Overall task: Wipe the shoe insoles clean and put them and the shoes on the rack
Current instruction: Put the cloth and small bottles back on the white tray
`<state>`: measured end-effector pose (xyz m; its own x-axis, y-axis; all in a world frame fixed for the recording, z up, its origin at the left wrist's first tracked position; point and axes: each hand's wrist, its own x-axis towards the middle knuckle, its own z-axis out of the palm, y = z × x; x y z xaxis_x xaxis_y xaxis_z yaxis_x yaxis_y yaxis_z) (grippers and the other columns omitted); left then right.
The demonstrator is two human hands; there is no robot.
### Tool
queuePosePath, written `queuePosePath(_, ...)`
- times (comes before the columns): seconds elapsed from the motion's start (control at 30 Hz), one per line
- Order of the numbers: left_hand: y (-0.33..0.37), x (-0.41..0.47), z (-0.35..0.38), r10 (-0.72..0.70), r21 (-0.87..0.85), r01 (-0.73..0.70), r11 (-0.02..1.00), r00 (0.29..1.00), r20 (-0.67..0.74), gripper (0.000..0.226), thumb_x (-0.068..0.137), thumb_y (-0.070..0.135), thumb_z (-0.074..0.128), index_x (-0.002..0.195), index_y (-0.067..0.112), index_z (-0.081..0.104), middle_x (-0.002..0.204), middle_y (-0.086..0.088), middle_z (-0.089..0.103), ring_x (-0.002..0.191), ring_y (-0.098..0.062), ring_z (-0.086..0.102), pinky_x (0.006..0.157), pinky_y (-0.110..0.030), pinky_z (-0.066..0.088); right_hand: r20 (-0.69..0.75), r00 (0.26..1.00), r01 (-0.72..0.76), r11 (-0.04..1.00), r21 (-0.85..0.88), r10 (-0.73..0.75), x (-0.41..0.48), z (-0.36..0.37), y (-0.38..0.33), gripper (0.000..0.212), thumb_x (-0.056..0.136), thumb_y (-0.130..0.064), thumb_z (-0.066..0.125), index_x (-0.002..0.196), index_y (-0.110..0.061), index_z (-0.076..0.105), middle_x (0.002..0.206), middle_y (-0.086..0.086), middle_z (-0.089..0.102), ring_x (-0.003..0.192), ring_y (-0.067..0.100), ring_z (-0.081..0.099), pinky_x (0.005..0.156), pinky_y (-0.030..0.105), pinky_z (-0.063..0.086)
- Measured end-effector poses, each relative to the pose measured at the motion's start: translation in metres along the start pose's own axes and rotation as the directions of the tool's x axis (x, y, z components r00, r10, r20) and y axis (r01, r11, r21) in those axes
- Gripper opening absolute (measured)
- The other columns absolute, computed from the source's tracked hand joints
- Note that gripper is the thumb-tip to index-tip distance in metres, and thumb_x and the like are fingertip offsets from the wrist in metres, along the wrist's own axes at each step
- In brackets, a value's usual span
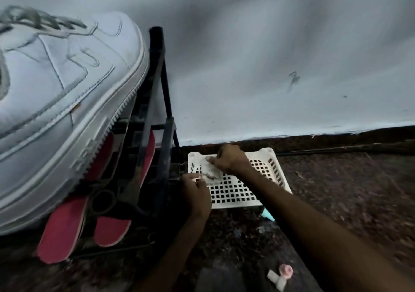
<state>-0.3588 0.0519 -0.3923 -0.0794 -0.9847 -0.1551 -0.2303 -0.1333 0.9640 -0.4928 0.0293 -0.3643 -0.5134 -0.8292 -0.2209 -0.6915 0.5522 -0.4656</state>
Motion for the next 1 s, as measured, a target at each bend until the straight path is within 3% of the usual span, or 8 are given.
queuePosePath(0.13,0.002,0.007,0.003,-0.072,-0.056,0.072,0.996,0.997,0.007,0.022,0.090,-0.002,0.057,0.100,0.011,0.043,0.097,-0.016,0.057,0.086,-0.032,0.059,0.077,-0.044,0.049,-0.027,0.999,-0.039,0.997,-0.073,0.037,0.006,0.016,0.006,0.030,0.084,-0.032,0.067,0.109,-0.015,0.066,0.115,0.008,0.066,0.106,0.027,0.064,0.084,0.034,0.051)
queuePosePath(0.23,0.006,0.003,0.005,-0.107,-0.083,0.105,0.991,0.994,-0.013,0.022,0.090,-0.002,0.058,0.102,0.010,0.044,0.099,-0.013,0.054,0.083,-0.025,0.055,0.074,-0.037,0.047,-0.082,0.995,-0.027,0.965,0.262,0.051,0.000,0.000,0.016,0.014,0.085,-0.027,0.071,0.089,-0.013,0.073,0.092,0.007,0.072,0.083,0.019,0.067,0.078,0.031,0.054)
queuePosePath(0.37,0.016,-0.004,0.008,-0.058,-0.180,0.064,0.982,0.998,0.039,0.034,0.090,0.013,0.067,0.116,0.007,0.045,0.099,-0.006,0.057,0.090,-0.022,0.056,0.076,-0.034,0.049,-0.029,1.000,0.021,0.643,0.766,0.003,-0.040,-0.038,0.030,0.015,0.091,-0.016,0.067,0.090,-0.001,0.069,0.083,0.009,0.071,0.077,0.016,0.064,0.075,0.033,0.054)
queuePosePath(0.5,0.042,-0.021,0.005,-0.042,-0.173,0.089,0.981,0.966,0.257,0.059,0.085,0.036,0.071,0.131,0.015,0.041,0.113,-0.001,0.059,0.100,-0.015,0.061,0.090,-0.036,0.052,0.084,0.996,-0.074,0.380,0.922,-0.010,-0.082,-0.057,0.048,0.017,0.095,-0.015,0.062,0.105,-0.002,0.063,0.084,0.009,0.067,0.074,0.018,0.062,0.064,0.030,0.053)
queuePosePath(0.57,0.048,-0.027,0.006,-0.129,-0.150,0.220,0.964,0.877,0.462,0.057,0.082,0.045,0.073,0.126,0.016,0.052,0.110,-0.001,0.067,0.100,-0.017,0.066,0.088,-0.037,0.056,0.086,0.996,-0.089,0.268,0.959,0.023,-0.097,-0.059,0.056,0.014,0.094,-0.012,0.062,0.104,-0.002,0.062,0.080,0.010,0.068,0.066,0.019,0.064,0.058,0.028,0.055)
queuePosePath(0.67,0.047,-0.034,0.008,-0.207,-0.137,0.346,0.928,0.785,0.583,0.030,0.086,0.037,0.071,0.104,0.013,0.068,0.094,-0.005,0.075,0.086,-0.022,0.070,0.077,-0.036,0.059,0.024,0.996,-0.045,0.279,0.959,0.080,-0.111,-0.053,0.060,0.009,0.092,-0.006,0.064,0.099,-0.002,0.063,0.078,0.012,0.069,0.063,0.020,0.065,0.063,0.033,0.057)
queuePosePath(0.83,0.038,-0.046,0.008,-0.160,-0.238,0.300,0.924,0.866,0.473,0.010,0.093,0.018,0.065,0.095,0.009,0.067,0.090,-0.007,0.073,0.076,-0.018,0.070,0.055,-0.025,0.056,-0.175,0.947,0.040,0.445,0.895,0.268,-0.113,-0.046,0.081,0.017,0.086,-0.001,0.069,0.079,-0.014,0.060,0.055,-0.003,0.061,0.046,0.008,0.054,0.048,0.021,0.047)
queuePosePath(1.0,0.025,-0.052,0.015,-0.093,-0.246,0.184,0.951,0.936,0.340,0.021,0.100,0.023,0.053,0.100,0.005,0.064,0.081,-0.014,0.065,0.056,-0.018,0.058,0.044,-0.028,0.050,-0.117,0.937,0.021,0.280,0.960,0.331,-0.113,-0.030,0.077,0.009,0.086,-0.006,0.071,0.091,-0.007,0.064,0.074,0.012,0.069,0.064,0.022,0.062,0.054,0.029,0.054)
